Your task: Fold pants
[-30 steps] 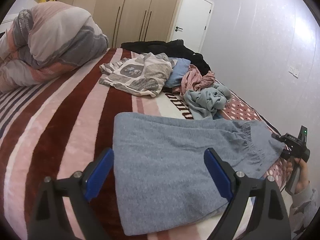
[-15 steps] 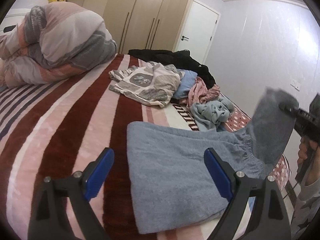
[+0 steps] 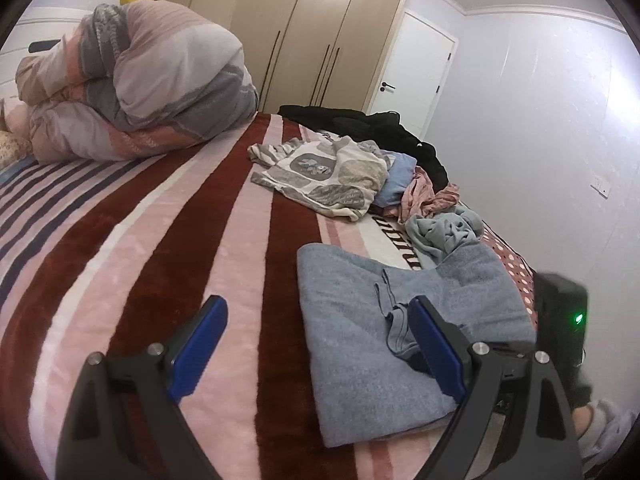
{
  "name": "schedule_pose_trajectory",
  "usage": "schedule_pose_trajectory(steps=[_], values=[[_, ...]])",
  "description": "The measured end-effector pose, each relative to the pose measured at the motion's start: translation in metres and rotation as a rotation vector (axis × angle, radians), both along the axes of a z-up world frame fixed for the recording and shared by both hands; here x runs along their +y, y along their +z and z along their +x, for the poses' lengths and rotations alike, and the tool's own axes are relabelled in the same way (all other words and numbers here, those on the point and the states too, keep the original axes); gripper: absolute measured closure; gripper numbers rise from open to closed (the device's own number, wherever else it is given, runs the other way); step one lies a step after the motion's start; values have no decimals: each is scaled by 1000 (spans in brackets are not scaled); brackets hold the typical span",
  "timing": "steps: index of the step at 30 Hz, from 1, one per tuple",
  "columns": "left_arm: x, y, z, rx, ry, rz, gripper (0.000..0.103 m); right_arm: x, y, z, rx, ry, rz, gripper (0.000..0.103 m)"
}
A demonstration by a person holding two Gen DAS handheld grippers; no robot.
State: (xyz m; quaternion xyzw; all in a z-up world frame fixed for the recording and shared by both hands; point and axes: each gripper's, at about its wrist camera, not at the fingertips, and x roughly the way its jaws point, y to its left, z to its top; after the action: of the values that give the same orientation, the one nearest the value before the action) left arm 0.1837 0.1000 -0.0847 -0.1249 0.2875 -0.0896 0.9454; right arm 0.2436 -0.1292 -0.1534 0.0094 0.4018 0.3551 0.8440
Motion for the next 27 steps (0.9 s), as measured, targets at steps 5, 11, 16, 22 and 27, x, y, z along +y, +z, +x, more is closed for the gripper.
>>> schedule_pose_trajectory(steps=[5,11,16,22,27], values=[[-8,1,5,5,-19,-2,13,-5,10,-11,-4,20,9,72],[-33,2,20,22,-132,-56,10,-46,54,-39,-107,-5,43,58],[-67,-4,39,101,-239,-99,10,-109,73,-34,-195,-190,0,52],[-99,-37,70,296,-253,-127,36,-162,45,-18,-129,-347,-68,51],[-115,-55,79,370,-248,-127,40,-173,28,-24,-86,-339,-32,51]])
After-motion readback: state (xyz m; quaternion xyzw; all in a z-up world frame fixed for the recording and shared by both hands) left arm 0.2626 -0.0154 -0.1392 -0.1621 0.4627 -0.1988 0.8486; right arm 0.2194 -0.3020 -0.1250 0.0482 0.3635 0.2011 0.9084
